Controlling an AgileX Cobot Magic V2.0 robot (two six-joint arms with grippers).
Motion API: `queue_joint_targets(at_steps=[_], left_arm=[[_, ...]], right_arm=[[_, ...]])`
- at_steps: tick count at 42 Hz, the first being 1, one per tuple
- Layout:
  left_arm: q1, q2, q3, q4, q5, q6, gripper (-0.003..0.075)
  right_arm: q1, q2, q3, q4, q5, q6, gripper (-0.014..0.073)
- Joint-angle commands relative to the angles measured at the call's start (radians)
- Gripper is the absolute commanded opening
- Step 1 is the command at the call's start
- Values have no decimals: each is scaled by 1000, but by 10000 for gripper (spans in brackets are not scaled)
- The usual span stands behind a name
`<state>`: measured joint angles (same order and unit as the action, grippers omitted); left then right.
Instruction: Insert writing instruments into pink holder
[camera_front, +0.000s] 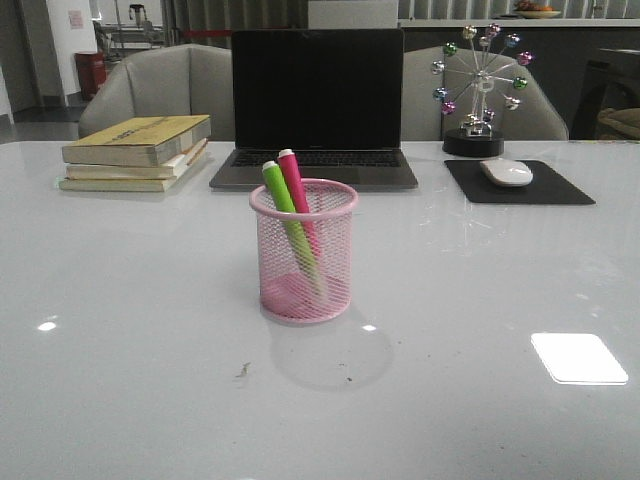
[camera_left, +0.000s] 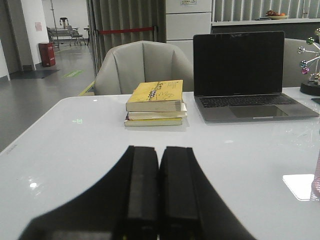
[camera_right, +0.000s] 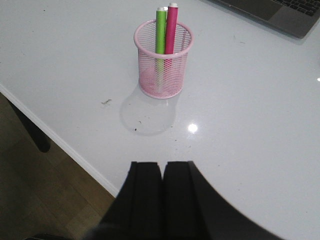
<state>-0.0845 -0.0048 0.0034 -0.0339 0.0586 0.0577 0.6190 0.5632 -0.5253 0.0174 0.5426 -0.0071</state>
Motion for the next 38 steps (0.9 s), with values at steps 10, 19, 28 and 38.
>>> queue_joint_targets(at_steps=[10,19,28,38], left_arm=[[-7,-20,6,0,-89,-10,92],[-7,-18,6,0,-89,-10,92],[-7,-18,6,0,-89,-10,91],[-7,-18,6,0,-89,-10,91]], right_arm=[[-4,1,-26,-5,-73,-11,57],[-106,-90,48,-5,-144,-11,57],[-404,-373,293,-5,-435,-11,57],[-569,-588,495,-4,-587,-11,57]])
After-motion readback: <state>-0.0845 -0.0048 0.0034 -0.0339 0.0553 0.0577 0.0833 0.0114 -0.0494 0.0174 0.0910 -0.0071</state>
